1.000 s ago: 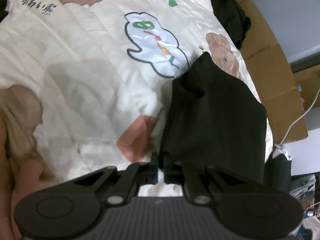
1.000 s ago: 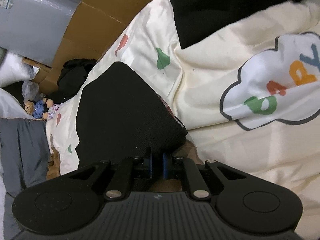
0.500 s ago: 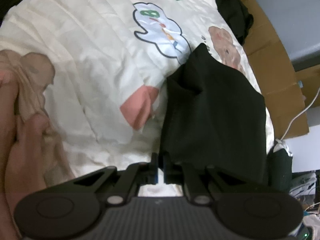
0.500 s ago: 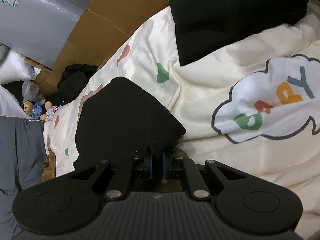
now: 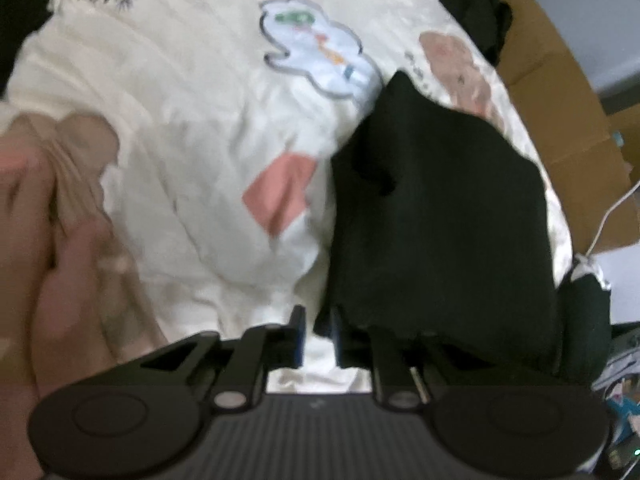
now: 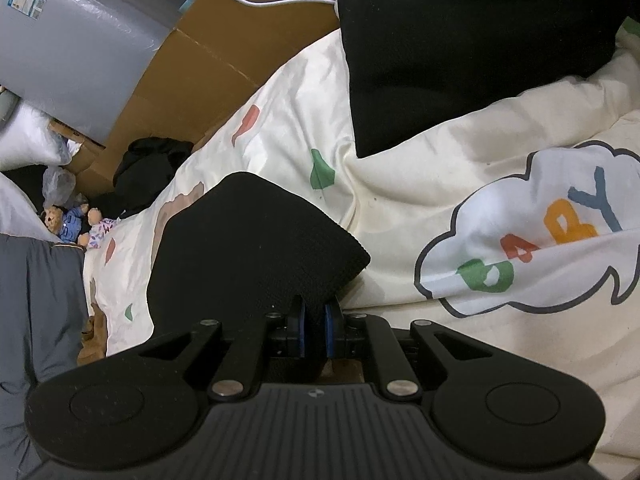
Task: Fold clothes
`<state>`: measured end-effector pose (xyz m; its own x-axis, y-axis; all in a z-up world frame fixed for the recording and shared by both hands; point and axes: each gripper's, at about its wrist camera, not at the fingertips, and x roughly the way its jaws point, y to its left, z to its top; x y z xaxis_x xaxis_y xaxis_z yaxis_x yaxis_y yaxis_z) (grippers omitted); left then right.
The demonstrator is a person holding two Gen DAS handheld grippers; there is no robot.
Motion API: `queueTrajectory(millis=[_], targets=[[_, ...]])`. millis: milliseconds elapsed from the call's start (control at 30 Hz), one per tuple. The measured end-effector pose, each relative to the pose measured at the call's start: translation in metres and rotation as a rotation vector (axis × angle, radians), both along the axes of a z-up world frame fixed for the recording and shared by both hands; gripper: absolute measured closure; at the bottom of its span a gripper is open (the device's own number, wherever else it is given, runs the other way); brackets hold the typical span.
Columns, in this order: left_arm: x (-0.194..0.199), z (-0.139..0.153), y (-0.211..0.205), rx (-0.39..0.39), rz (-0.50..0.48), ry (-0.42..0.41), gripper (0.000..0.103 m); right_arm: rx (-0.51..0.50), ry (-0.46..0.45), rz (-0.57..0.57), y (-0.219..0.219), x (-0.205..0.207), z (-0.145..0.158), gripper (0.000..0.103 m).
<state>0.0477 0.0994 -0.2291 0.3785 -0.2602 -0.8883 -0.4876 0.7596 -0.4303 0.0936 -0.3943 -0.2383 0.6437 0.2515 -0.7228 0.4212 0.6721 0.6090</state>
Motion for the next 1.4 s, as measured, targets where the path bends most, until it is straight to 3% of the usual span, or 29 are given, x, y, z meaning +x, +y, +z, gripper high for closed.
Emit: queueTrajectory(millis=[167, 300, 733, 967, 1233, 1400], targets=[[0.016, 0.026, -0.001, 0.056, -0.053, -0.046, 0.073, -0.024, 0.014, 0.003, 0.001, 0.000, 0.004, 0.088], [0.034, 0.040, -0.007, 0.099, -0.104, -0.078, 0.067, -0.041, 0.022, -0.007, 0.000, -0.002, 0.006, 0.076], [0.113, 0.079, -0.044, 0.211, -0.329, -0.195, 0.052, -0.064, 0.029, 0.006, -0.003, -0.002, 0.010, 0.062], [0.149, 0.084, -0.064, 0.237, -0.470, -0.229, 0.049, -0.084, 0.060, 0.015, 0.001, 0.000, 0.007, 0.061], [0.183, 0.066, -0.092, 0.211, -0.615, -0.243, 0.048, -0.077, 0.076, 0.020, 0.004, -0.002, 0.004, 0.060], [0.211, 0.061, -0.113, 0.229, -0.736, -0.272, 0.043, -0.076, 0.085, 0.017, 0.006, -0.002, 0.001, 0.052]])
